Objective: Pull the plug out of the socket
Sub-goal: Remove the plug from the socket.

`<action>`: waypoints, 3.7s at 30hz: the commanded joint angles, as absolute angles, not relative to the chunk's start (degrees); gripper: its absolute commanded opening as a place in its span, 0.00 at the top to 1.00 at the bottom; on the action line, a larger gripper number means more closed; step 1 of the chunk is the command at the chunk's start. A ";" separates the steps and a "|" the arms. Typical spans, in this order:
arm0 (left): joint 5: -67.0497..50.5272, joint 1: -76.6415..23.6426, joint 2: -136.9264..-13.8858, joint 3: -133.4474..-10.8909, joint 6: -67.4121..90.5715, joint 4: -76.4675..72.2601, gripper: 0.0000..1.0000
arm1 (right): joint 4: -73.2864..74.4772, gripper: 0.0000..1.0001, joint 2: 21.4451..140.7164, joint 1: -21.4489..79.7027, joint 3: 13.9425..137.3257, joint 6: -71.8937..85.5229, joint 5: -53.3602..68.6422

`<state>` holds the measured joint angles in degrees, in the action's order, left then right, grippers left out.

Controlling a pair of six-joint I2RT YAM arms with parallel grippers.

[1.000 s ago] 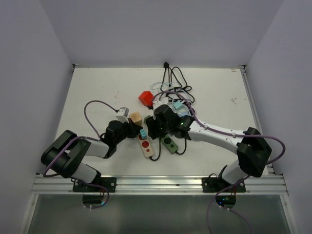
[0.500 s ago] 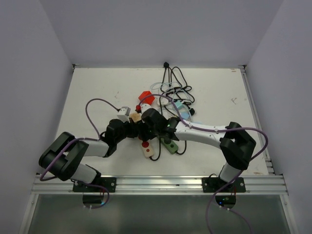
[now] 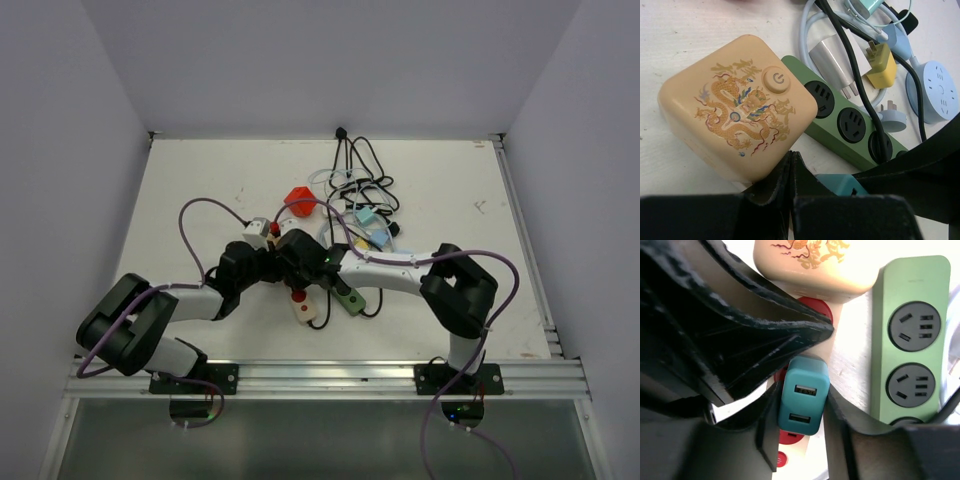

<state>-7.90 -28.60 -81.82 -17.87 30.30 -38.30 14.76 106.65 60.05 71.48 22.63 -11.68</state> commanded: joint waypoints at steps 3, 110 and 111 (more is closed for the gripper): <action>-6.77 -28.56 -83.58 -15.38 27.95 -33.66 0.96 | 13.27 0.80 107.05 60.21 74.18 23.55 -14.59; -9.05 -28.83 -94.75 -20.74 28.04 -29.35 1.00 | 23.25 1.00 101.16 57.56 76.45 31.39 -7.13; -8.97 -28.83 -94.83 -20.74 28.04 -29.36 1.00 | 25.38 1.00 101.86 59.48 79.51 30.77 -9.64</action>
